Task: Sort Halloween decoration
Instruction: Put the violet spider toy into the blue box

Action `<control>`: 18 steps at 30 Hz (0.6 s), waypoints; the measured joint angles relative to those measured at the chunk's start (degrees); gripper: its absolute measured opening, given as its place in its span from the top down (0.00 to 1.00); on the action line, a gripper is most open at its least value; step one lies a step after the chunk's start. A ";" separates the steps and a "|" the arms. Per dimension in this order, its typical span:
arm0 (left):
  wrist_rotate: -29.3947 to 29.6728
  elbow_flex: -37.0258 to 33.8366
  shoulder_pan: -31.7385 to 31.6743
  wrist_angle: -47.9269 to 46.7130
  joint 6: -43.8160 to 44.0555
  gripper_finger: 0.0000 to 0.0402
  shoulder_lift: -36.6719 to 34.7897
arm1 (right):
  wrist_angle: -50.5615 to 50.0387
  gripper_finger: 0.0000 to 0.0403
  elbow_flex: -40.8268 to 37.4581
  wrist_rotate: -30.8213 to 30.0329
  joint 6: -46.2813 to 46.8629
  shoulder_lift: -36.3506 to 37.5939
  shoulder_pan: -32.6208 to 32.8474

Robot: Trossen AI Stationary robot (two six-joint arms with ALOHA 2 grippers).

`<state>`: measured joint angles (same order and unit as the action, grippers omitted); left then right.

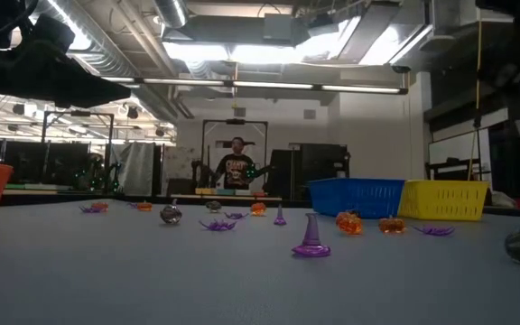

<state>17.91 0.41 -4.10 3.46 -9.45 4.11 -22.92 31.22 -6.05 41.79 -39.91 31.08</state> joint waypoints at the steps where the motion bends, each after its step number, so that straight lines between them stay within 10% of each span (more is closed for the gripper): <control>1: 0.00 0.01 -0.01 0.00 0.00 0.66 -0.01 | -4.80 0.59 2.61 -1.96 -0.03 -1.33 0.77; 18: 0.01 0.00 -0.01 -0.02 0.00 0.66 0.00 | -32.01 0.59 11.30 -2.78 -0.35 -33.80 4.20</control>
<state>17.92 0.41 -4.11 3.44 -9.45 4.11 -54.93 42.52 -8.83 41.44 -73.71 35.29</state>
